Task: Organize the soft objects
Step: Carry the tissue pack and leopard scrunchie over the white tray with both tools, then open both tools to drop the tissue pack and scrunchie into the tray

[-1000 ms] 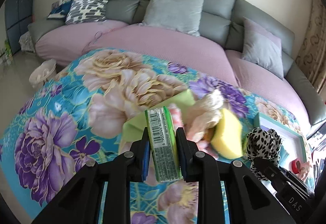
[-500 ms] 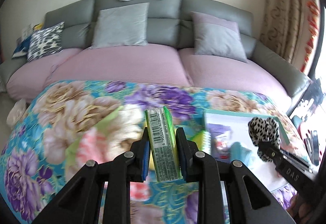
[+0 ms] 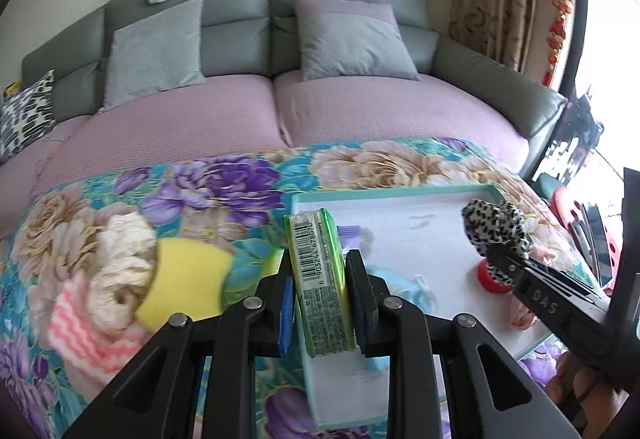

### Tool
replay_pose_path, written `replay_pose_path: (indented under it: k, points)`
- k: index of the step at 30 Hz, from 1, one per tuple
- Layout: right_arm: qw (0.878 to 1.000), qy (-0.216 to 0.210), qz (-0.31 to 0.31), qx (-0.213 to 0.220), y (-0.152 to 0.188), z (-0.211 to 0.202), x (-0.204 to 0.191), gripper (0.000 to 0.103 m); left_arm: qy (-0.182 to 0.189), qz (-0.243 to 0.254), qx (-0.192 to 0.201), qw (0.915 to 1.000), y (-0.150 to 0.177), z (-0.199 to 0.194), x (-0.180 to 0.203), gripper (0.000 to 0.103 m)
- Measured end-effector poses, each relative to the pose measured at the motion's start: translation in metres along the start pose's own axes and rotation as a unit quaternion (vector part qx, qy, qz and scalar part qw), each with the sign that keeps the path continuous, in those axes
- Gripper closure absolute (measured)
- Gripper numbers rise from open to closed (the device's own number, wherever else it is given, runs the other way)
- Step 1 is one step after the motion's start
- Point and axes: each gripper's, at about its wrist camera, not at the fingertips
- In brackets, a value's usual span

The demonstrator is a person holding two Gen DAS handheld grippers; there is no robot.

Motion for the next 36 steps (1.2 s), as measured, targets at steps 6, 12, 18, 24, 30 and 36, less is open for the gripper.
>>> replay_pose_path:
  k: [6, 12, 18, 24, 30, 36]
  points:
    - [1.0, 0.017, 0.004, -0.007, 0.002, 0.008, 0.005, 0.083, 0.027, 0.023, -0.008, 0.9993, -0.004, 0.023, 0.017, 0.078]
    - [1.0, 0.025, 0.011, -0.012, 0.003, 0.01, 0.011, 0.083, 0.043, 0.035, -0.011, 0.9984, -0.008, 0.036, 0.026, 0.078]
    - [0.999, 0.029, 0.014, -0.012, 0.002, 0.01, 0.012, 0.082, 0.066, 0.04, 0.0, 0.997, -0.013, 0.045, 0.032, 0.077]
    - [0.999, 0.035, 0.015, -0.014, 0.003, 0.01, 0.013, 0.08, 0.074, 0.04, -0.006, 0.9964, -0.009, 0.057, 0.035, 0.076]
    - [0.999, 0.042, 0.014, -0.013, 0.002, 0.009, 0.012, 0.061, 0.064, 0.031, 0.005, 0.9975, -0.008, 0.052, 0.03, 0.036]
    - [0.998, 0.052, 0.015, -0.012, 0.001, 0.007, 0.013, 0.036, 0.04, 0.029, -0.007, 0.9987, -0.006, 0.044, 0.024, 0.035]
Point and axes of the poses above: each gripper's, at about its wrist camera, not at the fingertips, and z roughly the way its jaws point, x to its right, y to its underside, and after that the axes turned 12 degrees about y, right-handed
